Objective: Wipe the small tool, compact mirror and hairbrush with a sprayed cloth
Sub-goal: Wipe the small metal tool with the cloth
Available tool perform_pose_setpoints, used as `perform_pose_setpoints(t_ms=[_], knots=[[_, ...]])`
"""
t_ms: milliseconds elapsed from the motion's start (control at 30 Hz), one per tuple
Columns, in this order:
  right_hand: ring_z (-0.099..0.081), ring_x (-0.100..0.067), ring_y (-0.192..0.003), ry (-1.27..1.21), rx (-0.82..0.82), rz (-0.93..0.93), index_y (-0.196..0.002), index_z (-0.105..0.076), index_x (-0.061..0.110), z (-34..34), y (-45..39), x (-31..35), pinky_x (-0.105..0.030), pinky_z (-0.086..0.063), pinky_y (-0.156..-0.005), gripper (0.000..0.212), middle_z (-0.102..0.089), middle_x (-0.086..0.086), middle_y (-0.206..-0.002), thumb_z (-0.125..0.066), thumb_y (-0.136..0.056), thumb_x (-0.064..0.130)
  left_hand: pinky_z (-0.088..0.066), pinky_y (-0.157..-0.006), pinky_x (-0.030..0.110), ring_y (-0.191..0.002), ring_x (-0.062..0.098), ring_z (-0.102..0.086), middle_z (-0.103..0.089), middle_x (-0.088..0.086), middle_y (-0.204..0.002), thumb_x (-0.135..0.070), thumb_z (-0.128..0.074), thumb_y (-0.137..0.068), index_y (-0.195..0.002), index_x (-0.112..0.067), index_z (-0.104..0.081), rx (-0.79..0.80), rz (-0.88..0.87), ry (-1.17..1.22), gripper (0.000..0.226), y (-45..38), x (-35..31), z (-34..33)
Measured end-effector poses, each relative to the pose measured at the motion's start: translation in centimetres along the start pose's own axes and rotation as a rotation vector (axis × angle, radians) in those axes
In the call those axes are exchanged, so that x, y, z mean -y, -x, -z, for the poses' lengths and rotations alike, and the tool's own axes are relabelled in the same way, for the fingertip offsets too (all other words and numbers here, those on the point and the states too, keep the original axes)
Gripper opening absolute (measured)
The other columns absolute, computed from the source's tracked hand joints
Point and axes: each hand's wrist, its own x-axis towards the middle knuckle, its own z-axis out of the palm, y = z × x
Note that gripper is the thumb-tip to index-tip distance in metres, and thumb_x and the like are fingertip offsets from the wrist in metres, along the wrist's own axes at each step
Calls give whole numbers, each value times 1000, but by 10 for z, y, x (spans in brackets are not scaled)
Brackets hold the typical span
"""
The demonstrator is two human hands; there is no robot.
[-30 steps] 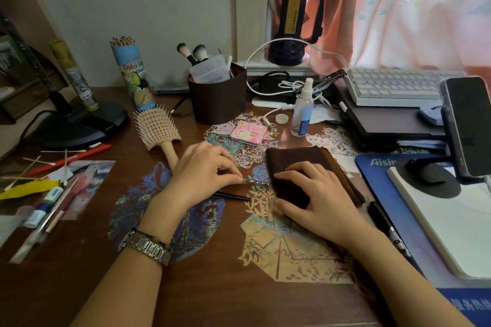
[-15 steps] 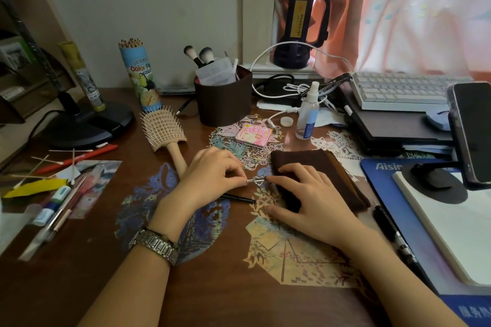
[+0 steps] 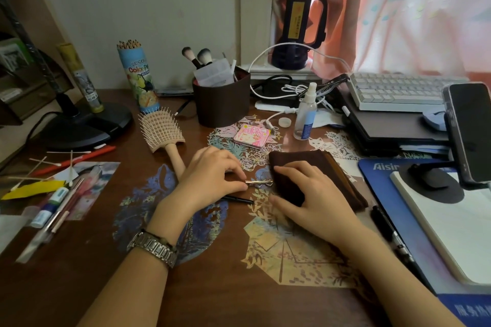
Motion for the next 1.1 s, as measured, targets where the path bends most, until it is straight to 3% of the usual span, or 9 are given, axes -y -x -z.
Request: perform_pose_setpoints(t_ms=[367, 500, 1100], knots=[[-38, -7, -121, -93, 1, -82, -128, -55, 31, 2, 7, -13, -28, -35, -103, 57, -47, 15, -129, -53, -80, 61, -21, -97, 26, -108, 7, -44, -58, -20, -110, -45, -66, -82, -87, -35, -72, -26, -5, 31, 13, -4, -7, -9], [-36, -7, -121, -88, -4, -74, -128, -54, 33, 0, 7, -13, -24, -31, -101, 55, -47, 15, -128, -53, -81, 60, -25, -101, 30, -105, 6, -45, -58, -20, -108, -43, -67, -81, -86, -33, -73, -39, -16, 64, 12, -6, -10, -13], [-35, -8, -119, -68, -14, -47, -128, -52, 40, -4, 7, -13, -31, -35, -100, 54, -45, 16, -125, -52, -80, 63, -17, -91, 20, -104, 9, -48, -61, -14, -107, -37, -70, -81, -82, -25, -74, -119, -53, 62, 12, -17, -32, -28]])
